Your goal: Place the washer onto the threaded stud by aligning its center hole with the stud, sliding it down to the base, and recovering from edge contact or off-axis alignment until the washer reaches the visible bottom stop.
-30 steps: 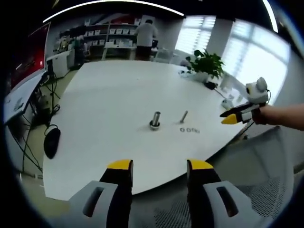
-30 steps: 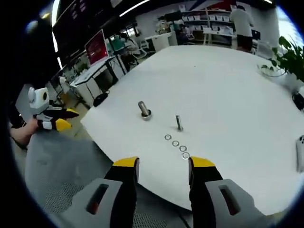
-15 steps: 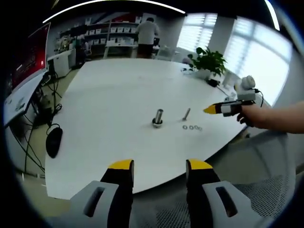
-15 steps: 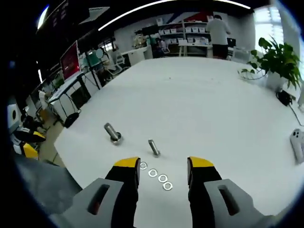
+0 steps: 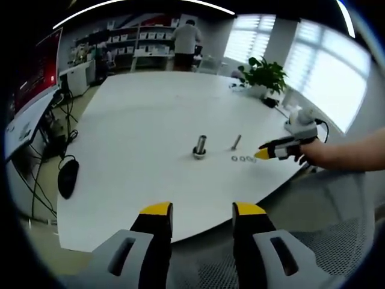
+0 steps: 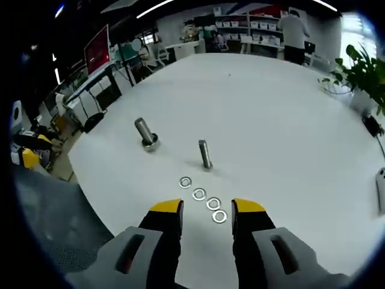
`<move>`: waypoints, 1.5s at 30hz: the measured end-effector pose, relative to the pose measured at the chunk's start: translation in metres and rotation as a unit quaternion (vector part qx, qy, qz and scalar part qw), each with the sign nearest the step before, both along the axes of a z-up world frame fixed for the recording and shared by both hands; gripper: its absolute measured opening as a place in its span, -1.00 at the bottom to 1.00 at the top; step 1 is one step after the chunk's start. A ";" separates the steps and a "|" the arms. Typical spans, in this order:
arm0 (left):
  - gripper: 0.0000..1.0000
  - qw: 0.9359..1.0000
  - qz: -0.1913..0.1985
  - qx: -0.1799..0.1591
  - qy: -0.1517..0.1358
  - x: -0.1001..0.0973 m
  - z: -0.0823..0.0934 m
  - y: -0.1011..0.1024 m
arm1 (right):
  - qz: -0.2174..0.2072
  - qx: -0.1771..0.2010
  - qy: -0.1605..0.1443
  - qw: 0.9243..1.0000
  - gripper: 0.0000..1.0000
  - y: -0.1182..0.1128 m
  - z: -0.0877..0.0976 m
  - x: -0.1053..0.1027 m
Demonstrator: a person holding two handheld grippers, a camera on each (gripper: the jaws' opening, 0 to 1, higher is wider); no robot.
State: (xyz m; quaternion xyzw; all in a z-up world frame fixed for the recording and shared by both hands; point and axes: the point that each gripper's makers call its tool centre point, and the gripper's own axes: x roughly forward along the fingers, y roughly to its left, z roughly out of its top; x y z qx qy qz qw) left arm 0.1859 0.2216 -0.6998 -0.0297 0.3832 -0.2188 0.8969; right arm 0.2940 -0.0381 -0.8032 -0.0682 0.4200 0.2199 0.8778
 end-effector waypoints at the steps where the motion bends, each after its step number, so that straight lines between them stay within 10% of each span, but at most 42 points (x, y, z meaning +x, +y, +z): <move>1: -0.25 1.000 0.001 -0.001 -0.001 0.000 0.000 0.000 | 0.003 -0.003 -0.005 1.000 -0.36 -0.001 -0.001 0.001; 11: -0.27 1.000 0.003 0.001 0.001 0.000 -0.001 0.002 | 0.004 -0.031 0.051 0.998 -0.41 -0.014 -0.035 -0.016; 29: -0.27 1.000 0.002 -0.002 0.000 0.000 0.000 0.001 | 0.111 -0.065 0.045 0.991 -0.61 -0.005 -0.036 -0.005; 38: -0.27 1.000 0.002 -0.005 -0.001 0.000 0.000 0.001 | 0.185 -0.103 0.131 0.968 -0.69 -0.007 -0.037 -0.005; 45: -0.28 1.000 0.001 -0.006 -0.001 0.000 0.000 0.001 | 0.270 -0.190 0.175 0.928 -0.72 -0.007 -0.039 -0.005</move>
